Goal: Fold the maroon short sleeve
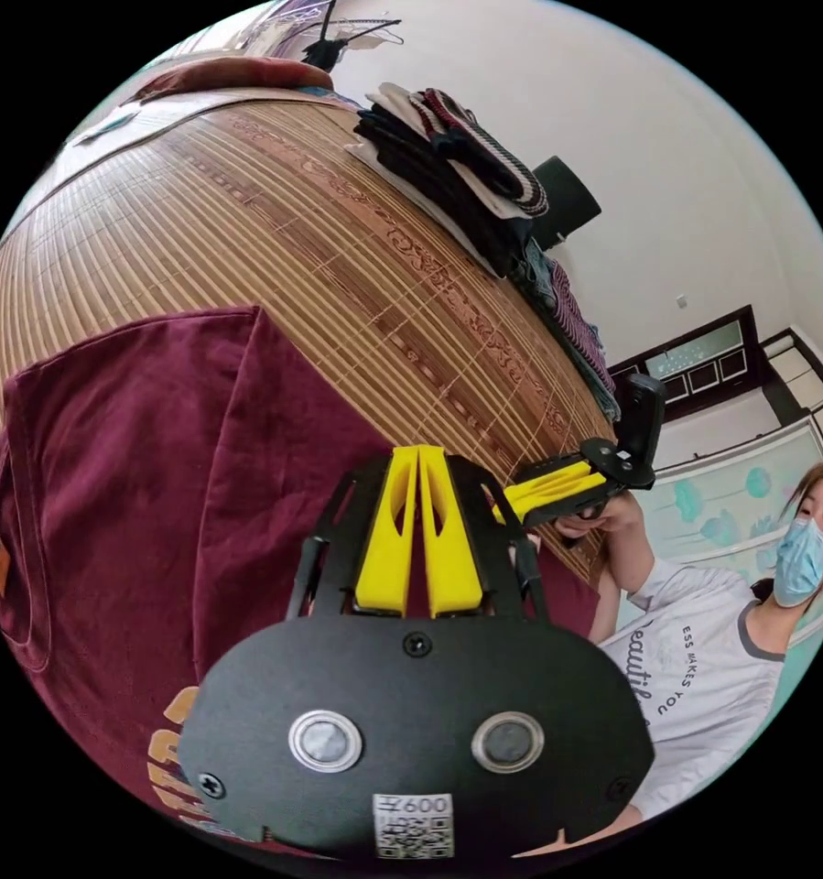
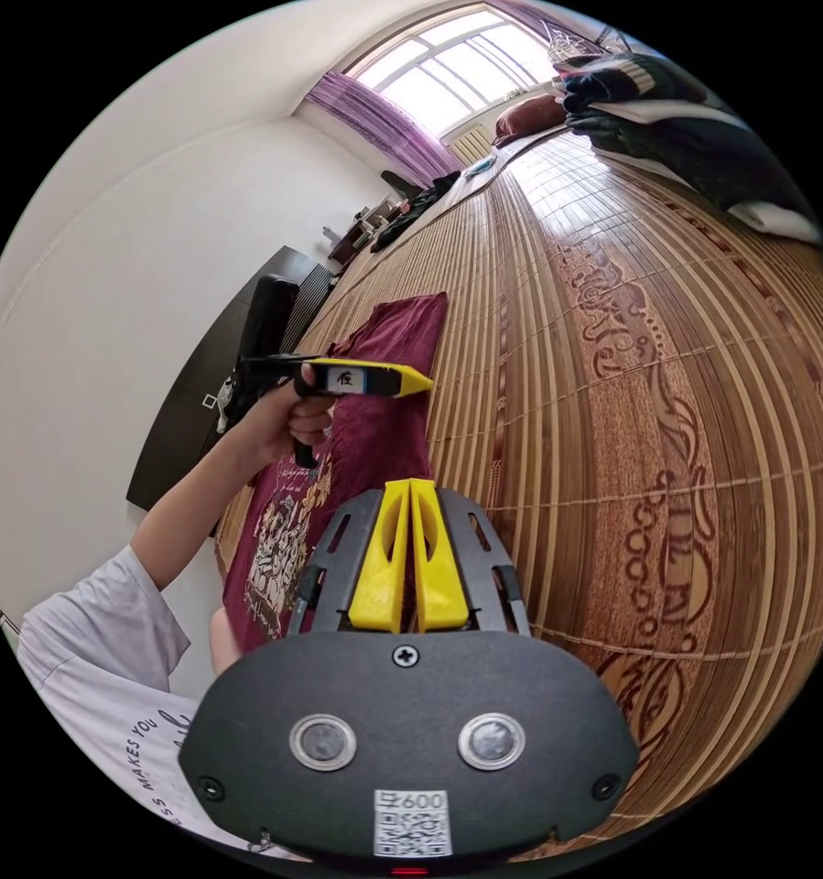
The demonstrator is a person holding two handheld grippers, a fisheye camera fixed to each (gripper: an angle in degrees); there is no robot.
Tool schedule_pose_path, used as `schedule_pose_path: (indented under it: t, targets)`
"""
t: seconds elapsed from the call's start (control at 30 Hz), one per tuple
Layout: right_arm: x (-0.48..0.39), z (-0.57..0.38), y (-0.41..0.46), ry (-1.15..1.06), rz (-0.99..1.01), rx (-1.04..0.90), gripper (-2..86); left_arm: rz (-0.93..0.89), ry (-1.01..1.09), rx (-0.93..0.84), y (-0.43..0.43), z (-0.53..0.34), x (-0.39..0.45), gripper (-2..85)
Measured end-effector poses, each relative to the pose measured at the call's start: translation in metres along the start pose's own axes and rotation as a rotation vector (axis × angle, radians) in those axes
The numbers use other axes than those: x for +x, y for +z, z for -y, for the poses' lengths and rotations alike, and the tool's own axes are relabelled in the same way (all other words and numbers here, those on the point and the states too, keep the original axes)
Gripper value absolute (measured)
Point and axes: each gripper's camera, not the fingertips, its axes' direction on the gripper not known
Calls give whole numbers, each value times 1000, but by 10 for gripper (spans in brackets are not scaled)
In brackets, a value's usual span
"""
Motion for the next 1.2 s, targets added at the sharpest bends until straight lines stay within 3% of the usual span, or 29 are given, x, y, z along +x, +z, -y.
schedule_pose_path:
  t: [0.4,0.47,0.53,0.6,0.67,0.73,0.83,0.93,1.03,1.2]
  targets:
    - [19,-22,6,-2,-2,1,-8,230,-35,188,68,-6,-83,-1]
    - [23,-27,9,0,1,0,-8,217,-29,180,87,-13,-89,-1]
    - [26,-32,11,0,0,0,-8,246,-54,284,97,-43,-81,0]
    - [29,-37,13,0,0,-3,-8,137,44,340,110,-76,-66,1]
    - [33,-44,17,1,1,-4,-8,96,73,253,138,-105,-59,1]
    - [34,-50,20,-2,-4,-3,-8,170,32,116,184,-137,-67,2]
    - [37,-61,26,-3,-9,-1,-8,221,-63,159,209,-165,-86,3]
    - [42,-72,32,3,-1,-1,-8,553,-255,422,214,-234,-82,3]
    - [45,-84,41,0,-1,-5,-9,616,-32,496,236,-287,-37,4]
    - [37,-106,57,-38,-56,-11,-9,1174,187,803,314,-506,98,8]
